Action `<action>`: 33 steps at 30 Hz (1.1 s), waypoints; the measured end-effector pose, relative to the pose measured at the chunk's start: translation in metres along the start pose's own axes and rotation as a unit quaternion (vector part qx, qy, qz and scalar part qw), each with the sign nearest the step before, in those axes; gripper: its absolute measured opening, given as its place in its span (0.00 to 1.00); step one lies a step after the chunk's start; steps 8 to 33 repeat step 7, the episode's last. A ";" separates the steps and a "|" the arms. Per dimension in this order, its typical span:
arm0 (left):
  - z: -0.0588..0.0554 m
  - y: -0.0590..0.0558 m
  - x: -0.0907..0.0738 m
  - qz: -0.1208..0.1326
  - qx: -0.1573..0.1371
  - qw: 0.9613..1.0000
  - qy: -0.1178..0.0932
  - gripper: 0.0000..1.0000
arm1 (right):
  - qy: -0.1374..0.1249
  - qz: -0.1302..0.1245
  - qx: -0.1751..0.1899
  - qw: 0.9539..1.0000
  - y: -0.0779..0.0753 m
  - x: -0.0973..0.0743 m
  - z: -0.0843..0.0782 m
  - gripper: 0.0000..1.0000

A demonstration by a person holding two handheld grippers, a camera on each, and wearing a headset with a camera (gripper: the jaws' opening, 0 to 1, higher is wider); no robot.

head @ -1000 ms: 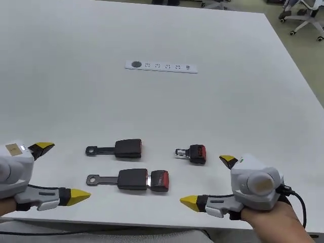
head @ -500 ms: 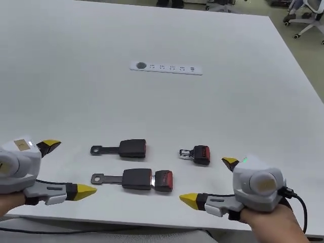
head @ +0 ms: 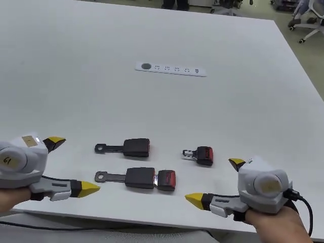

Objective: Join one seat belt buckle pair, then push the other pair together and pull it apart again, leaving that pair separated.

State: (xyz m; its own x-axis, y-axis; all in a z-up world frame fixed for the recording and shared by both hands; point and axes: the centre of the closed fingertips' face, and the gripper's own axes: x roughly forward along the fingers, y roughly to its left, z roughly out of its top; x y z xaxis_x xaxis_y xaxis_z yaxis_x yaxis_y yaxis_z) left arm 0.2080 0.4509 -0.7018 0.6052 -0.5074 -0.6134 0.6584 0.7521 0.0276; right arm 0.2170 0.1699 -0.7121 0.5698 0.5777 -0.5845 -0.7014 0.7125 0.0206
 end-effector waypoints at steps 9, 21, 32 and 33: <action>0.003 -0.003 0.000 -0.001 0.010 1.000 -0.009 0.99 | -0.001 0.001 -0.005 1.000 0.004 -0.001 0.008 0.99; 0.003 -0.003 0.000 -0.001 0.010 1.000 -0.009 0.99 | -0.001 0.001 -0.005 1.000 0.004 -0.001 0.008 0.99; 0.003 -0.003 0.000 -0.001 0.010 1.000 -0.009 0.99 | -0.001 0.001 -0.005 1.000 0.004 -0.001 0.008 0.99; 0.003 -0.003 0.000 -0.001 0.010 1.000 -0.009 0.99 | -0.001 0.001 -0.005 1.000 0.004 -0.001 0.008 0.99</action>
